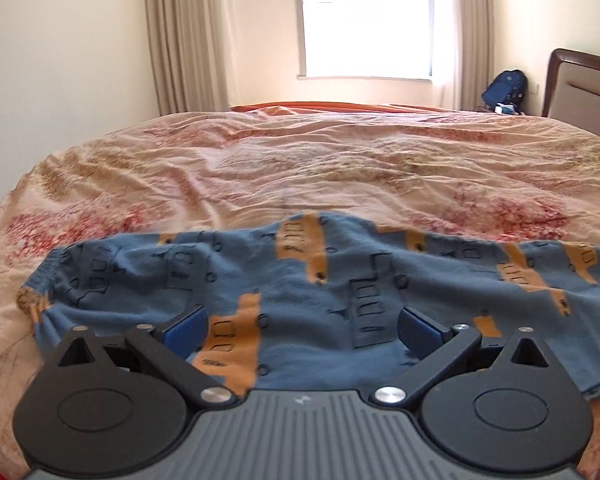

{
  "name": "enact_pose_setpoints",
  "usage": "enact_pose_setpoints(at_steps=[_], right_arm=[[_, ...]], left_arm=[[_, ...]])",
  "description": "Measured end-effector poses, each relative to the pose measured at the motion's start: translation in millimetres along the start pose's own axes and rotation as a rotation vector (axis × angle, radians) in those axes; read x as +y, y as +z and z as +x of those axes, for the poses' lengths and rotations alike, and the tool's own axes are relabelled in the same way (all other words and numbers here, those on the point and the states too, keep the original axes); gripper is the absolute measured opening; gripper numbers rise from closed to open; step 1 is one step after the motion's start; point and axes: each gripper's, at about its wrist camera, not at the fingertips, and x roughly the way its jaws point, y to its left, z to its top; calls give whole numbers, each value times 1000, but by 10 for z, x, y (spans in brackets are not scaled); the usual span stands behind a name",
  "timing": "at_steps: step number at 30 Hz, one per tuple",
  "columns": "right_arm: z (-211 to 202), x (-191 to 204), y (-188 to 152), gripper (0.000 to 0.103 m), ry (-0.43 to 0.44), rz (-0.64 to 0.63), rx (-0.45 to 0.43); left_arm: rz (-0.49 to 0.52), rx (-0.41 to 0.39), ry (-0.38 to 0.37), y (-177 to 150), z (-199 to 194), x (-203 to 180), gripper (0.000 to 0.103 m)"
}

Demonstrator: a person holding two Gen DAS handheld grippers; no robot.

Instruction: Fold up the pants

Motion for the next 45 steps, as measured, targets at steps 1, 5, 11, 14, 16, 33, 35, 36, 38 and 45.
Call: enact_pose_setpoints(at_steps=[1, 5, 11, 14, 16, 33, 35, 36, 38, 45], right_arm=[[-11, -28, -43, 102, 1, 19, 10], [-203, -235, -179, 102, 68, 155, 0], [-344, -454, -247, 100, 230, 331, 1], [-359, -513, -262, 86, 257, 433, 8], [-363, -574, -293, 77, 273, 531, 23], [-459, -597, -461, 46, 254, 699, 9], [-441, -566, -468, 53, 257, 703, -5], [-436, -534, -470, 54, 247, 698, -7], [-420, -471, -459, 54, 234, 688, -6], [-396, -421, -419, 57, 214, 697, 2]], left_arm=[[28, 1, -30, 38, 32, -147, 103], [137, -9, -175, 243, 110, -697, 103], [252, -32, -348, 682, 419, -1564, 103], [308, -17, -363, 782, 656, -2024, 103], [334, 11, -380, 756, 798, -2298, 103], [267, 65, -389, 522, 706, -2294, 103], [260, 99, -378, 413, 732, -2154, 103], [254, 117, -369, 370, 755, -2102, 103], [217, 138, -360, 303, 788, -1970, 102], [168, 133, -348, 255, 732, -1790, 102]])
